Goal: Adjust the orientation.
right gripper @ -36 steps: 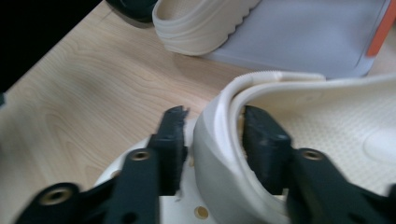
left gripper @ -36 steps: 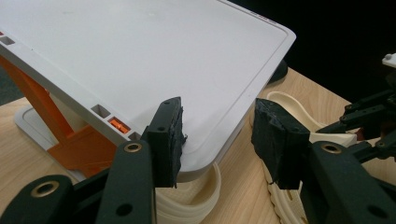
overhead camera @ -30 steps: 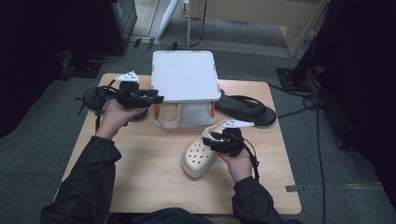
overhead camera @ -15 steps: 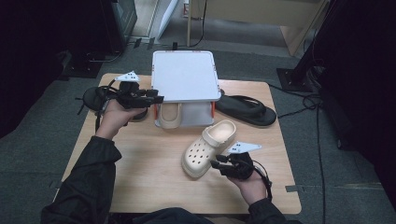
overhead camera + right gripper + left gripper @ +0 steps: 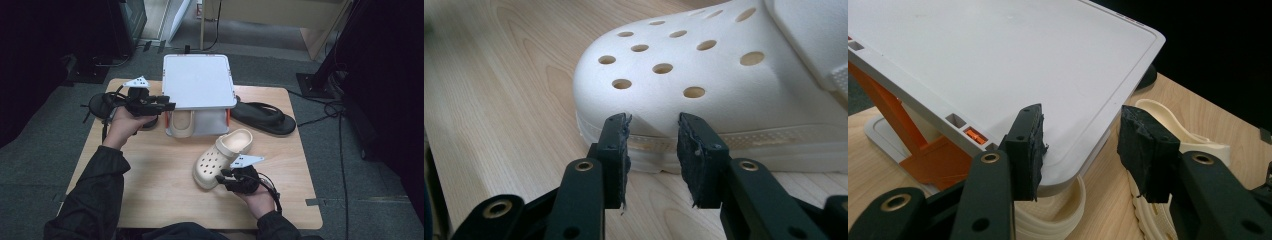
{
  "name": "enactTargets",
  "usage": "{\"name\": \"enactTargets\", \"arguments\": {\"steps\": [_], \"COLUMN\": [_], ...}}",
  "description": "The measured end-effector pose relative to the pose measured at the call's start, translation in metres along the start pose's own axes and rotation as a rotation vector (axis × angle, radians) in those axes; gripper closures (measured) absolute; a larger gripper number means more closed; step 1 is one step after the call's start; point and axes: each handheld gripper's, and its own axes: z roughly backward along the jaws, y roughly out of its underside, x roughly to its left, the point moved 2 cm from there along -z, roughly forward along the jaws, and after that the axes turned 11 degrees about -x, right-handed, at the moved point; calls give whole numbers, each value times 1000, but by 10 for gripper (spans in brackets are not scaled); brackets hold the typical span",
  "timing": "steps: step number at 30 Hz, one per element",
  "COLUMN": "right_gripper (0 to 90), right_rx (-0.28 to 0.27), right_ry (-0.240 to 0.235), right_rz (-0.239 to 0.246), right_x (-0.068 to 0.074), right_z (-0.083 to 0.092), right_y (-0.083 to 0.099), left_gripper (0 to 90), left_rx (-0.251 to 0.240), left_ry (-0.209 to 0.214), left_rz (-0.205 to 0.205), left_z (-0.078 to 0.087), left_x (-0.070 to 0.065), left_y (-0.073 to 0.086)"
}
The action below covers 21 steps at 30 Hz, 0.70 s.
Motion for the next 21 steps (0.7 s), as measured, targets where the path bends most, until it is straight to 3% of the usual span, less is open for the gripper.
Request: {"name": "enactTargets", "arguments": {"steps": [14, 21], "right_gripper": [667, 671], "right_rx": [-30, -71], "right_ry": [-68, -117], "right_rz": [21, 22], "right_x": [12, 24], "right_z": [-25, -40], "right_y": [-9, -16], "left_gripper": [534, 548], "left_rx": [-9, -4], "left_ry": [1, 5], "left_rz": [2, 11], "left_z": [-1, 0], "left_x": [0, 1], "left_y": [0, 0]}}
